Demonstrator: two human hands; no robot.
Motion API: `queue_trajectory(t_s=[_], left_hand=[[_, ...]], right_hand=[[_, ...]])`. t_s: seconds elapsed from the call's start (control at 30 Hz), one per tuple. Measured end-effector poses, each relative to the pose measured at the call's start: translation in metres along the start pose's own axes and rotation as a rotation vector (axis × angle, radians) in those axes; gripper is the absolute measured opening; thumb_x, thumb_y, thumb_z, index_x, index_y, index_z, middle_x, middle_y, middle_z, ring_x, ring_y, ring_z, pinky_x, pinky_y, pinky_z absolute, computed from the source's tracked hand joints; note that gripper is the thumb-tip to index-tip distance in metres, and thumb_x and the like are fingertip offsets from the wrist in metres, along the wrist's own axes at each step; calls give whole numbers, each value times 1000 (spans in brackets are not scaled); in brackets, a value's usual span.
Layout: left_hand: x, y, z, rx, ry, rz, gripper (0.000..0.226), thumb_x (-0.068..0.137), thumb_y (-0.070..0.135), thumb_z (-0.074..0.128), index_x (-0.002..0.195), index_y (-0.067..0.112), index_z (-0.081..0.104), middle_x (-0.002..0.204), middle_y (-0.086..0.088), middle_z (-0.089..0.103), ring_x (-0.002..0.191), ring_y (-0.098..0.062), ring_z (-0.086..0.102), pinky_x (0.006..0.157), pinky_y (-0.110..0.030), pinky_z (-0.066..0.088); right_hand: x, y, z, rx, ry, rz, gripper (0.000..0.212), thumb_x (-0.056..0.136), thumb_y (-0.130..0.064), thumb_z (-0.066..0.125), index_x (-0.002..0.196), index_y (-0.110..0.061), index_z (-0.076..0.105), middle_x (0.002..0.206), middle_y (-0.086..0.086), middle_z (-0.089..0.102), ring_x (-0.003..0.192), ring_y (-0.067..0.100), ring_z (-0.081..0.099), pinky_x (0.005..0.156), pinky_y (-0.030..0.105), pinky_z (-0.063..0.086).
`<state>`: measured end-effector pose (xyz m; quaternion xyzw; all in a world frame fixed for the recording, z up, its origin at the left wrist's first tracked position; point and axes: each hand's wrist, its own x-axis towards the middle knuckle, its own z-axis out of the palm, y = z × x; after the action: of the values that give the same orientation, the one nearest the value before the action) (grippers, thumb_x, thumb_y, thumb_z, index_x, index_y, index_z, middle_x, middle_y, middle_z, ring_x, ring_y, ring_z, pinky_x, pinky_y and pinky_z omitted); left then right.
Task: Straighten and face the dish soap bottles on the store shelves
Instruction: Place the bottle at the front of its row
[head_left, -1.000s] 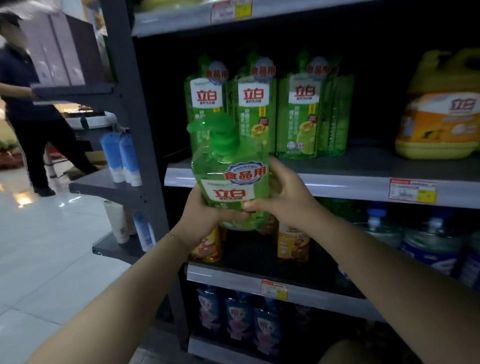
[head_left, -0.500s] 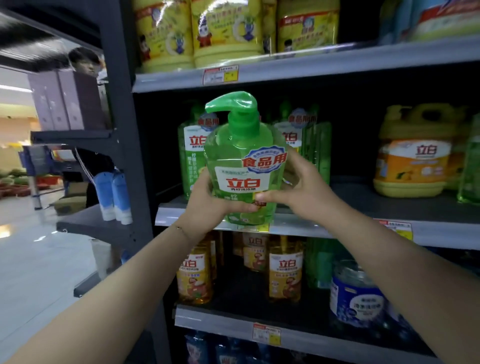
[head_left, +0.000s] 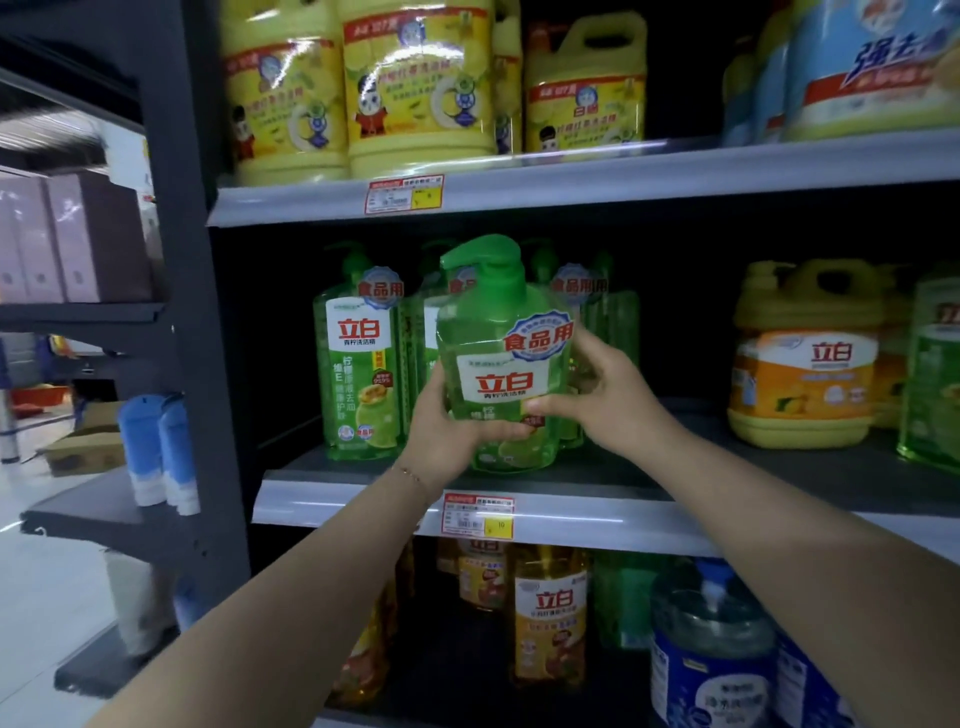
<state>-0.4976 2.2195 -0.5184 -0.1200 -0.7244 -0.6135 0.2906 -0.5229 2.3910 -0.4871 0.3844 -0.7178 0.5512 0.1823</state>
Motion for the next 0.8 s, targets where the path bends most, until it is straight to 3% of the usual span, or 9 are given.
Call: queue_trajectory(t_s=[0.13,0.27,0.33,0.4,0.47,0.53,0.63,0.73,0.8], left_hand=[[15,-9,9,38,-34,41,78,58,-5,86,124,21,51,110,8,68,97,3,65,73,-14,54],[24,-12,18,61,-41,59,85,60,5,88,132,23,46,115,12,65,101,5,62,80,-16,55],[28,-16,21,51,-52,41,81,63,6,87,131,21,45,113,14,64,98,11,61,81,-13,54],[31,-22,23,44,-66,11,81,65,12,87,133,22,44,117,11,65,108,1,61,93,-28,53],[34,-24,24,57,-87,-31,79,68,16,86,134,24,44,121,10,64,114,-10,60,102,-43,48],[39,-24,25,112,-103,-52,77,69,27,85,134,26,43,121,11,62,112,-8,59,104,-45,46],[46,-17,35,381,-82,-54,101,61,62,79,143,24,34,135,-1,48,125,-20,48,109,-46,39],[47,-18,49,665,-38,-55,101,75,60,66,148,8,21,143,-14,35,133,-27,36,108,-40,36],[46,-22,49,808,4,16,96,76,69,54,143,5,28,136,-14,41,127,-25,38,105,-37,37]], right_hand=[[5,21,-9,29,54,56,80,71,2,78,140,-18,43,114,-22,58,99,-16,53,80,2,43],[4,36,-13,42,115,83,63,77,-5,75,131,-24,48,111,-19,62,101,-8,59,93,19,49],[4,38,-11,43,139,48,66,80,-5,72,137,-22,45,119,-15,61,108,-7,57,90,13,48],[6,37,-9,38,152,13,74,82,-4,71,145,-21,38,131,-11,57,115,-7,54,88,9,46],[10,37,-7,26,161,13,75,83,-5,70,147,-24,34,128,-16,57,111,-12,54,85,10,47],[13,40,-4,-37,194,29,70,86,-10,68,146,-26,35,117,-24,59,104,-13,57,85,14,50],[16,49,4,-189,277,94,59,92,-23,61,143,-22,32,116,-8,62,99,8,62,85,30,53],[18,58,10,-272,314,149,55,96,-30,53,142,-18,27,120,6,62,98,22,63,83,39,53],[17,62,13,-297,322,152,56,97,-32,49,144,-19,22,125,7,59,99,23,62,84,40,53]])
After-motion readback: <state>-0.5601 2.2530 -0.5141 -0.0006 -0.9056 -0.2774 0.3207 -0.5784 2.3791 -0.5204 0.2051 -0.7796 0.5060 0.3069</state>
